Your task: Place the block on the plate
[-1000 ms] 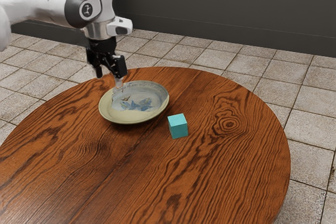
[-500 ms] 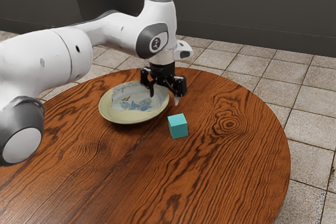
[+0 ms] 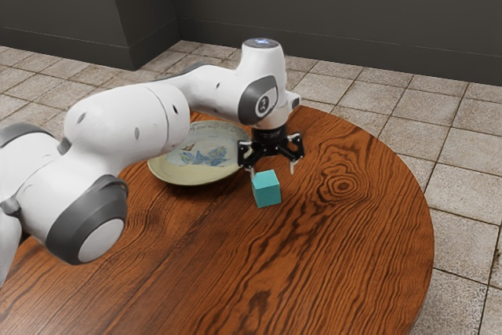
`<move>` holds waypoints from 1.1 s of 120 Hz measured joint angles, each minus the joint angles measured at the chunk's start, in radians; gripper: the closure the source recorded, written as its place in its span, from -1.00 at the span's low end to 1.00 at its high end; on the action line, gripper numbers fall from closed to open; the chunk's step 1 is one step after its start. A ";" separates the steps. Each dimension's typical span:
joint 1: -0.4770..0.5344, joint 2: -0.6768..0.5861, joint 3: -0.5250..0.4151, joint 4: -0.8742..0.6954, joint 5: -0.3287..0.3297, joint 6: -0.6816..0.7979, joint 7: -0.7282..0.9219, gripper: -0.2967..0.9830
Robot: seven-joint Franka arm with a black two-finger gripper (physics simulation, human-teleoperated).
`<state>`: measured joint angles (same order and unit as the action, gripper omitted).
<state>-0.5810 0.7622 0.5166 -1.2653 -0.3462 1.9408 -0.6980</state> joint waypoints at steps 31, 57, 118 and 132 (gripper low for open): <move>0.051 0.053 -0.053 -0.006 0.009 0.054 -0.162 -0.54; 0.081 0.069 -0.092 0.001 0.064 0.091 -0.253 -0.54; 0.115 0.096 -0.147 -0.006 0.219 0.187 -0.369 -0.35; 0.115 0.098 -0.148 -0.011 0.228 0.195 -0.385 -0.24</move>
<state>-0.4657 0.8601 0.3690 -1.2765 -0.1186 2.1353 -1.0829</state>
